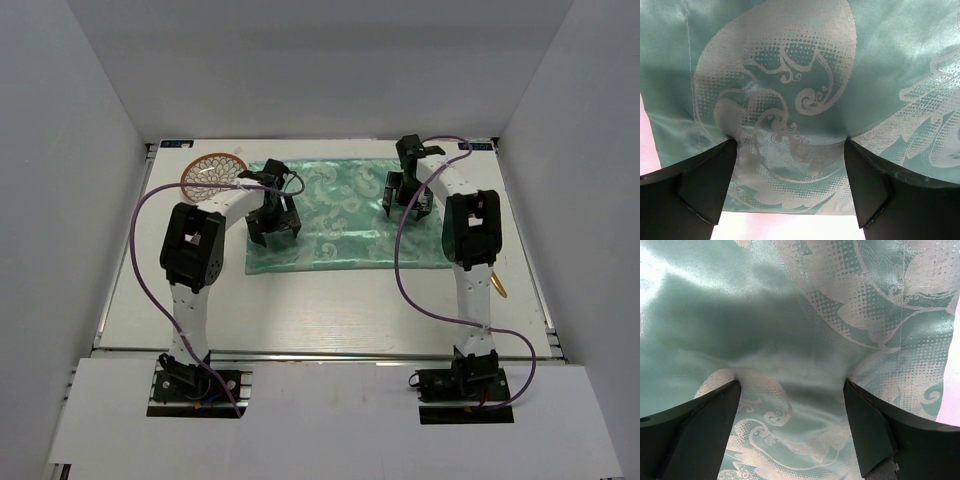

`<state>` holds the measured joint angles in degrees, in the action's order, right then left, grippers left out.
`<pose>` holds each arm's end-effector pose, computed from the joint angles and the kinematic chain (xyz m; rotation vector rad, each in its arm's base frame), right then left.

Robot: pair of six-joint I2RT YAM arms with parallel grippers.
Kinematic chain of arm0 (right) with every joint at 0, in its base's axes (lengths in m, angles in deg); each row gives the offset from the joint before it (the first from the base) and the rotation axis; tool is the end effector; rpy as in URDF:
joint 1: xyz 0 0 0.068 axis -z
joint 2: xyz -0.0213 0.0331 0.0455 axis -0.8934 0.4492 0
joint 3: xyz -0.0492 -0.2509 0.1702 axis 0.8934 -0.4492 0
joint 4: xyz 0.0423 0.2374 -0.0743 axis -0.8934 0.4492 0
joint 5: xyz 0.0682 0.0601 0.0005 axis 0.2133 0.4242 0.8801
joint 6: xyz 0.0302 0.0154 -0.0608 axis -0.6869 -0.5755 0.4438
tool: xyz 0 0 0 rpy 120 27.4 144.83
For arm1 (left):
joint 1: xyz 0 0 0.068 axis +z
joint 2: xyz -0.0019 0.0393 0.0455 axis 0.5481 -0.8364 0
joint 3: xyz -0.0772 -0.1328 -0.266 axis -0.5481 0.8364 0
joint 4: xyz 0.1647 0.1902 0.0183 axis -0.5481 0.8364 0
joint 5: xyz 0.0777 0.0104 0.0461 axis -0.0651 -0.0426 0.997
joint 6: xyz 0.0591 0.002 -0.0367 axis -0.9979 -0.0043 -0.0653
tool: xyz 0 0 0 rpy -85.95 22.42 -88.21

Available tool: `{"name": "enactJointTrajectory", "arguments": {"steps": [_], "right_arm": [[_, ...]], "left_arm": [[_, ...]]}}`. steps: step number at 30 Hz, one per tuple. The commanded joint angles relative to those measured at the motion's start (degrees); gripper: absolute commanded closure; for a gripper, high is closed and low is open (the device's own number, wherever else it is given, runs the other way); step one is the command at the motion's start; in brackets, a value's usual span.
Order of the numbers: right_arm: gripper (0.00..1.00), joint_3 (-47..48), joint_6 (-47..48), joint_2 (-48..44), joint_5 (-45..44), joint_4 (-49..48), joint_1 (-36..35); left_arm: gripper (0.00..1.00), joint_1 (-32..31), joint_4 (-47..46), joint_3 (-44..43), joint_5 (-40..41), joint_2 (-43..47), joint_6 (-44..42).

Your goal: Set the dinner table for one person

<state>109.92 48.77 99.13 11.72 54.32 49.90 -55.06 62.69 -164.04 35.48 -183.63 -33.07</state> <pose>0.4966 0.1093 0.1765 0.2245 2.7833 -0.0796 0.4053 -0.1594 0.1787 -0.3914 2.9067 -0.0961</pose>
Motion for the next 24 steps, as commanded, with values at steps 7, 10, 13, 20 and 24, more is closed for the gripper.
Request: {"name": "enactJointTrajectory", "arguments": {"steps": [7, 10, 13, 20, 24], "right_arm": [[0.11, -11.79, -0.72, -2.29, 0.03, -5.27, 0.49], [0.11, -11.02, -0.54, -2.03, -0.76, -4.50, 0.58], [0.11, -10.14, -0.63, -2.55, -0.06, -3.43, 0.49], [0.11, -7.68, -0.28, -2.55, 0.12, -2.82, 0.58], [0.11, -6.81, 0.51, -2.56, 0.64, -3.52, 0.66]], "left_arm": [[0.02, 1.43, -0.79, -3.11, 2.61, -2.80, -2.08], [0.02, 1.43, 0.44, -4.25, 3.06, -3.42, -2.08], [0.02, 1.43, 0.35, -3.99, 3.50, -2.81, -1.82], [0.02, 1.43, -1.31, -0.57, 1.56, 1.76, -0.59], [0.02, 1.43, -2.28, 0.85, 0.69, 4.14, -0.24]]}}
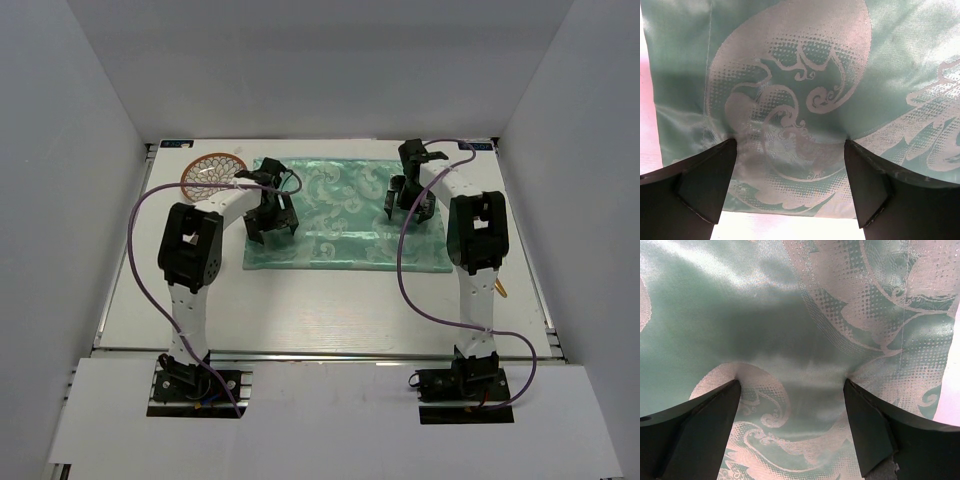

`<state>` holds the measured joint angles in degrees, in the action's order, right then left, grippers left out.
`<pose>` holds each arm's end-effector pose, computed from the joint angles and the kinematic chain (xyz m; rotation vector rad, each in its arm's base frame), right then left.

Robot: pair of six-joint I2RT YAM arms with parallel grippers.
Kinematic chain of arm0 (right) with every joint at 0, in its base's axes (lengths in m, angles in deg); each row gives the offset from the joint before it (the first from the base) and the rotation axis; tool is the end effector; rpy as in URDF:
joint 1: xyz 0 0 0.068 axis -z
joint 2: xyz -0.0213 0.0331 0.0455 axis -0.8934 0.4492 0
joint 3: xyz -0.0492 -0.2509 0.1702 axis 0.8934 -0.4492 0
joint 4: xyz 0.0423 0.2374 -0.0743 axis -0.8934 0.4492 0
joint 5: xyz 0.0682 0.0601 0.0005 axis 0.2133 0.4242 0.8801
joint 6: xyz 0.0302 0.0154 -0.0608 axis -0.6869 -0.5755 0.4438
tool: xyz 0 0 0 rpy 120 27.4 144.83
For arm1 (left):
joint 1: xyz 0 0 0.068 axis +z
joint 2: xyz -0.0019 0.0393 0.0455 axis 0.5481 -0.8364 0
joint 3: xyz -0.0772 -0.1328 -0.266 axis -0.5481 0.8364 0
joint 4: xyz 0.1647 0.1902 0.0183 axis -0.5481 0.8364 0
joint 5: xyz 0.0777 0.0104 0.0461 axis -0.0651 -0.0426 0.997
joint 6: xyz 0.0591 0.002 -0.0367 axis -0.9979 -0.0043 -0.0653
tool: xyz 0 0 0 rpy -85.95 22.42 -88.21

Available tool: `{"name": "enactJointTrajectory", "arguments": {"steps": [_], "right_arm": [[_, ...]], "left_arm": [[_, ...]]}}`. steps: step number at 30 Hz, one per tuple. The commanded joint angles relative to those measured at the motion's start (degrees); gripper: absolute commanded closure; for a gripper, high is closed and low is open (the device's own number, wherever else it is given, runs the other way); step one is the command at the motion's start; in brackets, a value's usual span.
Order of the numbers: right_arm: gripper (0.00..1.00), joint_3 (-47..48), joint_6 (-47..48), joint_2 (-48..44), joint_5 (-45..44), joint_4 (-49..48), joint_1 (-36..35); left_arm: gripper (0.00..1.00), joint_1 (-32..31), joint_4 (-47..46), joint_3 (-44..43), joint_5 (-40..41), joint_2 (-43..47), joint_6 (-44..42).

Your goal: Set the dinner table for one person

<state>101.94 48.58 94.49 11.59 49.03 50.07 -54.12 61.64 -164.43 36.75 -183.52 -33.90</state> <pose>0.4812 0.1040 0.1800 0.2349 2.7496 -0.0672 0.4115 -0.1528 0.1819 -0.3943 2.8713 -0.0810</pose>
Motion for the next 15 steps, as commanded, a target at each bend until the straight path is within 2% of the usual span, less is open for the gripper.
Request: {"name": "enactJointTrajectory", "arguments": {"steps": [1, 15], "right_arm": [[0.11, 1.79, 1.06, 2.60, 0.86, 1.94, 0.49], [0.11, 5.48, 1.16, 4.28, 2.63, 2.37, 0.67]], "left_arm": [[0.02, 0.49, -1.32, 1.33, -1.02, 3.94, 0.68], [0.02, -0.65, -5.63, 8.54, -2.44, 8.33, 3.50]]}}
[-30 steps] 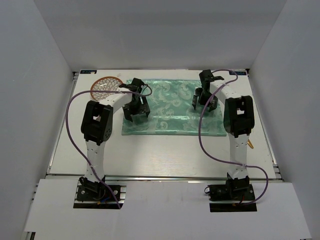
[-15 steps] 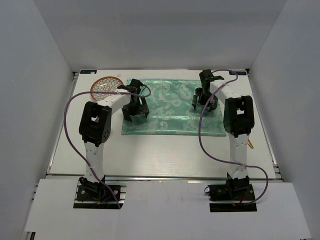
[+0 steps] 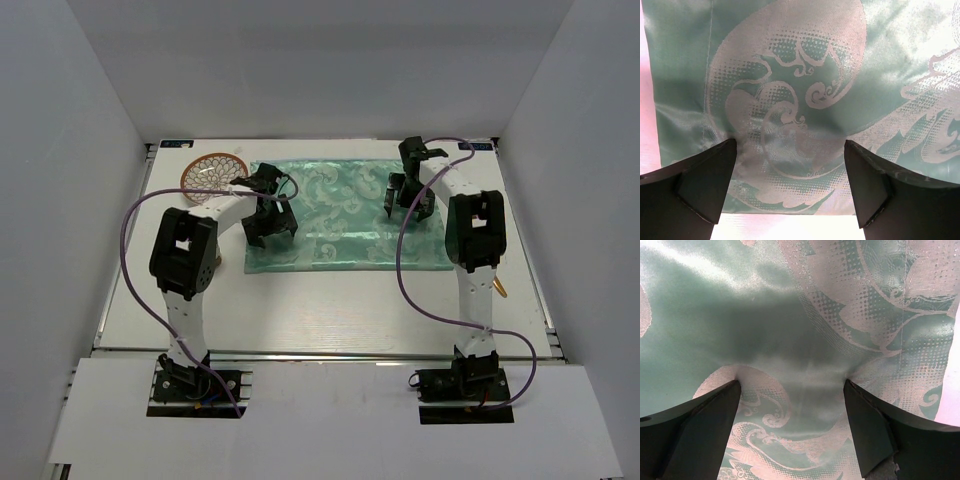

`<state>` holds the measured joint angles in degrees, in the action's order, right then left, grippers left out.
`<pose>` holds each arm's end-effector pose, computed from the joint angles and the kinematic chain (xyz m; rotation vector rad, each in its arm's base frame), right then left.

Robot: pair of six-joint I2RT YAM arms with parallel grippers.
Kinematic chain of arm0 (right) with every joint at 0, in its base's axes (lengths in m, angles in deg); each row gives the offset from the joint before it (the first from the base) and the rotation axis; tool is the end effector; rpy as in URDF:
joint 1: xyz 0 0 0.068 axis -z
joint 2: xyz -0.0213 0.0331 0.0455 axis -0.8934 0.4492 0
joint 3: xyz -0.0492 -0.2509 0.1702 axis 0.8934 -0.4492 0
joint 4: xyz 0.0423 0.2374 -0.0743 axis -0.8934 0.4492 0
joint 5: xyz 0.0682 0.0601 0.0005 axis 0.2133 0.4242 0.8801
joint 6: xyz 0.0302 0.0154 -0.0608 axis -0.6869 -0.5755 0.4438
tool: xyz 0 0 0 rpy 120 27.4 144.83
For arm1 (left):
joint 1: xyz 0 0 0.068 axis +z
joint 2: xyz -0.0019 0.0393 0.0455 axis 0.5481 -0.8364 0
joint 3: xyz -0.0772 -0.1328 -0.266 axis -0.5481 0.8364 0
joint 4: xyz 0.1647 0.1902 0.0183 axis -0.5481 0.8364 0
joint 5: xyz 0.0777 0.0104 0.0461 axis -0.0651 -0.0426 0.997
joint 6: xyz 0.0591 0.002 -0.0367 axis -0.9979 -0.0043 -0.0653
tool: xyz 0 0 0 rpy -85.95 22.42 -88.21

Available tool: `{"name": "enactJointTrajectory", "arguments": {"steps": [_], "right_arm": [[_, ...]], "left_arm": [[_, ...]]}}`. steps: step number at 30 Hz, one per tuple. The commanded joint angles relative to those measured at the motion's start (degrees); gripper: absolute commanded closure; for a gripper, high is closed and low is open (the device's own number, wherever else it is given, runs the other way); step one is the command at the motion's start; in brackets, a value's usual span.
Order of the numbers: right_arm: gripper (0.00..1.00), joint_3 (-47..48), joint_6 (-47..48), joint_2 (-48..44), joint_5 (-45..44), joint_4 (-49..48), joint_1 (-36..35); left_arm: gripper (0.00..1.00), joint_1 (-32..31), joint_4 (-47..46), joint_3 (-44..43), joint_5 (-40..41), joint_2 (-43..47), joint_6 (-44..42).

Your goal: Set the dinner table for one person

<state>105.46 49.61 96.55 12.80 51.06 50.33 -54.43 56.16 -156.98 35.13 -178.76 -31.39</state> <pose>0.4893 0.1048 0.1785 0.2115 2.7678 -0.0495 0.3925 -0.1497 0.1844 -0.4412 2.8341 -0.1593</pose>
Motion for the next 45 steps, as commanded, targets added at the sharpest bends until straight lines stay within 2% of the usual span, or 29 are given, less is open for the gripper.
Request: {"name": "enactJointTrajectory", "arguments": {"steps": [1, 8, 11, 17, 20, 22, 23, 24, 25, 26, 27, 28, 29, 30, 33, 35, 42, 45], "right_arm": [[0.11, 1.44, 0.12, 1.96, 1.24, 0.44, 0.40], [0.11, -4.36, -1.81, -6.38, 1.94, -3.17, 0.40], [0.11, -1.74, -1.81, -8.23, 1.86, -1.59, 0.23], [0.11, 8.01, -0.93, -14.20, 1.24, 2.45, 0.23], [0.11, 7.78, -0.58, -20.96, 1.07, 2.73, -0.21], [0.11, 3.84, -0.75, -30.00, 2.90, -0.33, -0.47], [0.11, -2.89, -1.02, -33.51, 4.39, -2.53, -0.65], [0.11, -6.61, -1.54, -41.64, 5.63, -4.38, -0.56], [0.11, -10.47, -1.89, -45.81, 10.25, -6.66, -0.65], [0.11, -19.04, -2.07, -49.94, 14.30, -12.34, -0.48], [0.11, -23.13, -2.42, -57.38, 18.08, -14.92, -0.04], [0.11, -26.65, -2.69, -60.94, 20.47, -16.77, 0.14], [0.11, -32.69, -3.21, -63.84, 20.66, -19.57, 0.14], [0.11, -34.66, -3.74, -68.31, 20.93, -19.95, 0.40], [0.11, -37.22, -6.02, -72.99, 20.93, -15.15, 0.32], [0.11, -39.93, -7.08, -76.85, 21.37, -13.63, 0.40], [0.11, -47.33, -6.65, -88.30, 36.73, -16.79, 0.32], [0.11, -49.96, -6.99, -91.29, 45.78, -18.80, 0.14]], "left_arm": [[0.02, -0.34, -0.14, 0.91, -0.29, 3.92, 0.98], [0.02, 0.80, 5.74, -6.82, 4.54, 4.89, -0.60], [0.02, 0.80, 10.66, -13.65, 9.02, 4.10, -0.69], [0.02, 0.80, 18.57, -29.47, 12.28, 4.71, -1.48], [0.02, 1.33, 20.77, -30.92, 16.31, 8.47, 0.89], [0.02, 3.42, 18.15, -27.77, 18.43, 12.08, 3.44], [0.02, 4.31, 15.01, -23.48, 18.61, 16.01, 3.62], [0.02, 5.27, 13.32, -21.70, 18.79, 17.70, 3.36], [0.02, 7.72, 12.26, -20.46, 18.70, 18.94, 3.36], [0.02, 9.05, 11.03, -19.41, 18.09, 19.74, 3.01], [0.02, 10.37, 10.85, -19.40, 17.21, 20.61, 2.74], [0.02, 11.86, 11.19, -19.83, 16.42, 20.36, 2.74], [0.02, 15.09, 11.81, -20.27, 13.98, 19.84, 2.48], [0.02, 16.78, 12.68, -21.49, 12.65, 17.92, 2.48], [0.02, 24.43, 13.57, -21.34, 4.39, 13.79, 2.39], [0.02, 28.20, 10.25, -19.58, 1.05, 12.63, 2.04], [0.02, 34.54, 6.37, -18.96, -2.13, 5.95, 2.57], [0.02, 35.16, 1.89, -17.73, -7.64, 3.14, 1.78]]}}
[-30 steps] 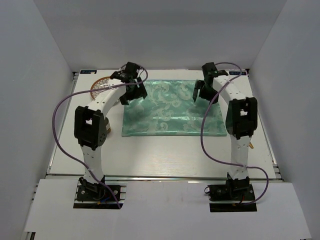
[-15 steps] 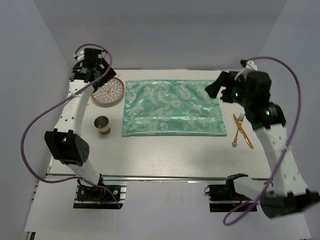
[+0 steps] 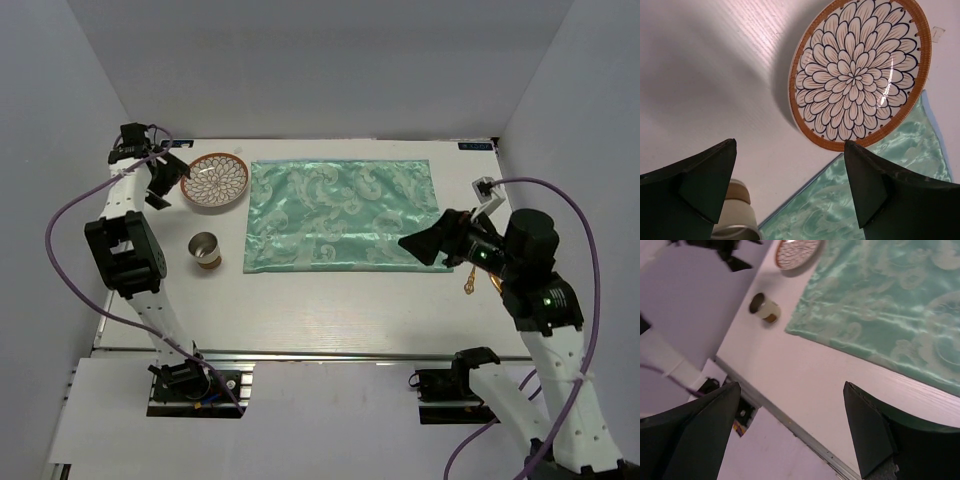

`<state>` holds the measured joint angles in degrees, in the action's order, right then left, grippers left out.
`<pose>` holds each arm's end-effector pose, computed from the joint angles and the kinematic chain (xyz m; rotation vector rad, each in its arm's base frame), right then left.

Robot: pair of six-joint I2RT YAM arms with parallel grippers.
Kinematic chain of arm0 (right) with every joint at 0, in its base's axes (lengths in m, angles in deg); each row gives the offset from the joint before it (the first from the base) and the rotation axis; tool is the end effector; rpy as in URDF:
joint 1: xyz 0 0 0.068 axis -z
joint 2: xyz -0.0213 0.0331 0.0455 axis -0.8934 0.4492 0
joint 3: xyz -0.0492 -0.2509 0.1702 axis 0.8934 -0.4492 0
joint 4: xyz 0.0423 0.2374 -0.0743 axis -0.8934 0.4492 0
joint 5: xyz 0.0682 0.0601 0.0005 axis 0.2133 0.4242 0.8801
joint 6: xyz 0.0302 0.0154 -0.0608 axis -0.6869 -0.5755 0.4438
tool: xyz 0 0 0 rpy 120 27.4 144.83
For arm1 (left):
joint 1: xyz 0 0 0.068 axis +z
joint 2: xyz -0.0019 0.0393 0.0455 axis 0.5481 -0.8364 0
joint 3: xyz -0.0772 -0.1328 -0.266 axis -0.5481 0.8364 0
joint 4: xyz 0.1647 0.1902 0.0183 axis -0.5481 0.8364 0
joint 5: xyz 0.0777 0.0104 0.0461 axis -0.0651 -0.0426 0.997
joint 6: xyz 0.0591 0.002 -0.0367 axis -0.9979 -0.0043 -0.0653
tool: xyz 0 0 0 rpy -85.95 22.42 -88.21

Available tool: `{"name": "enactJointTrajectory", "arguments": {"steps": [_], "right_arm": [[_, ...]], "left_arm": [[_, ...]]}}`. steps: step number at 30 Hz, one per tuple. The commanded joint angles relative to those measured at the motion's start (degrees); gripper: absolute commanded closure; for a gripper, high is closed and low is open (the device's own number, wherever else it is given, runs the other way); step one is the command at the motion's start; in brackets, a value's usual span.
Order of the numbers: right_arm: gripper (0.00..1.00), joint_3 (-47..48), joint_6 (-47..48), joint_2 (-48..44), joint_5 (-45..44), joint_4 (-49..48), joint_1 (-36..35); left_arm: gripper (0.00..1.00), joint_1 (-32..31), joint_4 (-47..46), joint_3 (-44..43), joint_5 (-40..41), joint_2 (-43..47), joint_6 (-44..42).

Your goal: Set the dinner table for one person

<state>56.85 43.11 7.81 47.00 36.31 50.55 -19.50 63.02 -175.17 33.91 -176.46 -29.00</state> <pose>0.1182 0.0525 0.4078 -0.0990 1.9088 0.8957 0.4355 0.1076 0.2873 -1.2102 2.3266 -0.1441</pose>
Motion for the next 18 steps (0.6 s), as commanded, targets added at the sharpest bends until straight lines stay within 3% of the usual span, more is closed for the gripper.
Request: {"name": "enactJointTrajectory", "arguments": {"steps": [1, 3, 14, 17, 18], "right_arm": [[0.11, -1.89, -1.11, -4.21, 13.08, -4.49, 0.01], [0.11, -3.12, -1.47, -5.71, 17.13, -5.55, -0.08], [0.11, -0.49, 3.89, -10.20, 19.42, 1.83, 0.01], [0.11, -1.19, 4.07, -10.55, 20.38, 2.01, 0.01], [0.11, -1.28, 4.07, -10.38, 20.56, 2.01, 0.01]], "left_arm": [[0.02, 0.85, -6.03, 0.54, -7.23, -1.08, -0.78], [0.02, 0.85, -6.91, 0.72, -7.93, -2.67, -0.78], [0.09, 0.85, -15.00, 3.70, -9.26, -10.76, 1.32], [0.24, 0.85, -17.20, 3.19, -10.40, -12.69, 1.59], [0.37, 0.85, -17.20, 2.75, -10.40, -13.22, 1.50]]}}
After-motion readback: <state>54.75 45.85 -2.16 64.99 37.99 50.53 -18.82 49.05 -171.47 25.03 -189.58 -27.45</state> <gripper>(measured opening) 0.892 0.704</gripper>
